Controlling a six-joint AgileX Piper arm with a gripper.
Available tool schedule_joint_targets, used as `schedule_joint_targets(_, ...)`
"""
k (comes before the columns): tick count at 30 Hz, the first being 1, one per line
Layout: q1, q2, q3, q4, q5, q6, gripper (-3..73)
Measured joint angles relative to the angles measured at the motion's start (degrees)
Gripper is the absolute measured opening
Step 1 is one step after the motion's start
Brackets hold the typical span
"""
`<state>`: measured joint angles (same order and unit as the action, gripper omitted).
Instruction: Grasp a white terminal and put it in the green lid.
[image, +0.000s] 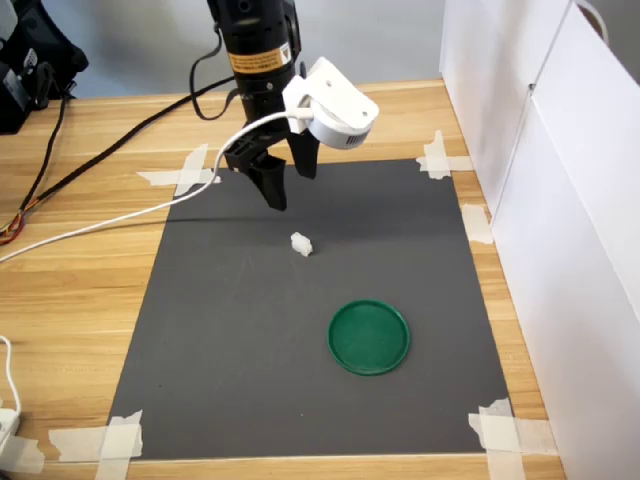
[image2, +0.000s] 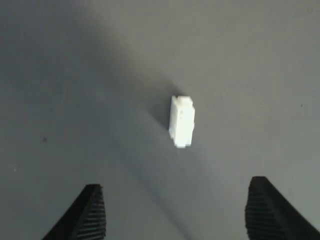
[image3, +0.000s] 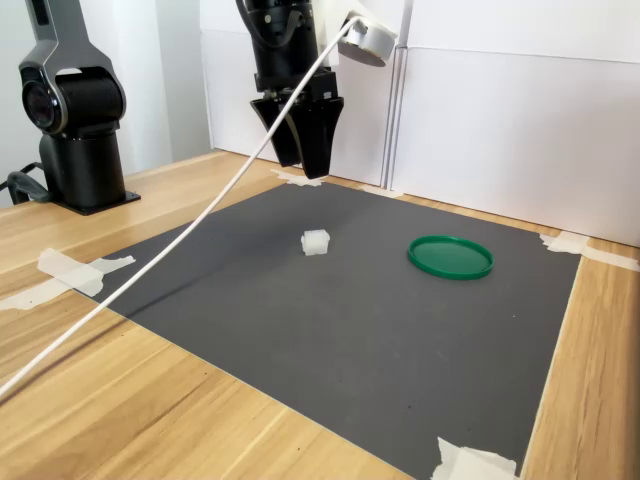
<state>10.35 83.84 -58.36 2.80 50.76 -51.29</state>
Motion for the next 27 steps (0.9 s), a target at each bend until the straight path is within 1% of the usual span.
schedule_joint_targets(10,0.0,5.71,0.0,-1.02,-2.76,1.76,68.8)
schedule_joint_targets(18,0.0,9.43,0.0,-1.15,-5.41,2.06,68.8)
schedule_joint_targets(27,0.0,12.29,-0.06,-1.17,-6.73,2.16,68.8)
